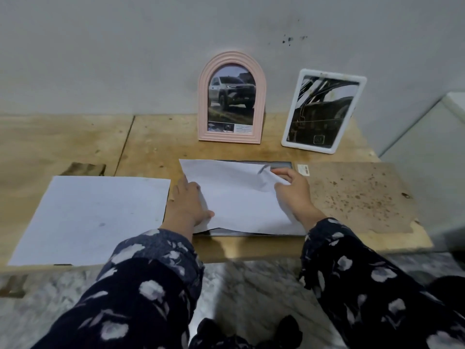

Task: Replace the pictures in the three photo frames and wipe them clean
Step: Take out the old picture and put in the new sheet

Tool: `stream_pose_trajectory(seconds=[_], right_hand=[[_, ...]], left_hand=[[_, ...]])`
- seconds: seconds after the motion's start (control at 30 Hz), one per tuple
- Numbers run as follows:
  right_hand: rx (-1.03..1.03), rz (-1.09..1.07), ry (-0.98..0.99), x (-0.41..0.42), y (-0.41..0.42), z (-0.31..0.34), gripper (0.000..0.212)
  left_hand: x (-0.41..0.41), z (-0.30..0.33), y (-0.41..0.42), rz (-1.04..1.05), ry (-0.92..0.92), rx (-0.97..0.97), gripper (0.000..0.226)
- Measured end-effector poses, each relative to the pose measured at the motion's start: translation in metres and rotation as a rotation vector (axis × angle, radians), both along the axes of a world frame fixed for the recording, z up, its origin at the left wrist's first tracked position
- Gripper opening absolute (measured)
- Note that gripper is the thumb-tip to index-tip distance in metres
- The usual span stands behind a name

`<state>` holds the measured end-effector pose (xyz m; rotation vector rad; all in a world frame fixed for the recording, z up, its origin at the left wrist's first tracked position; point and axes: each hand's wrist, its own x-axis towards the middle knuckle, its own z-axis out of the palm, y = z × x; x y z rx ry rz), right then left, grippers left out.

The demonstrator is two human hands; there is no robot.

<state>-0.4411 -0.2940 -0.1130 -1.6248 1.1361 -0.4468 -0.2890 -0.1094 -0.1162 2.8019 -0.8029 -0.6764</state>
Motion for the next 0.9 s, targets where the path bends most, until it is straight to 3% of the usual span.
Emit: stream_pose_trajectory(seconds=[0.1, 0.23, 0.4, 0.53, 0.7, 0.9], right_hand=[[0.097, -0.072, -0.074, -0.005, -0.003, 0.018, 0.040], [0.138, -0.108, -0.114, -0.004, -0.016, 0.043, 0.039], [0.036, -0.082, -0.047, 0.020, -0.028, 0.067, 0.052], [0.125, 0.065, -0.079, 0.057, -0.020, 0.081, 0.065], [0.040, 0.436, -0.061, 0.117, 0.020, 0.088, 0.083], [-0.028, 0.685, -0.103, 0.190, 0.108, 0.088, 0.067]], left_hand=[[0.005, 0.006, -0.002, 0.036, -0.001, -0.099, 0.059], [0.018, 0.016, -0.003, 0.222, -0.006, -0.489, 0.019], [0.032, 0.046, 0.000, 0.455, 0.044, -0.846, 0.014], [0.045, 0.069, 0.022, 0.555, -0.041, -0.922, 0.021], [0.068, 0.081, 0.080, 0.740, -0.211, -0.944, 0.022], [0.091, 0.075, 0.187, 0.942, -0.375, -0.885, 0.022]])
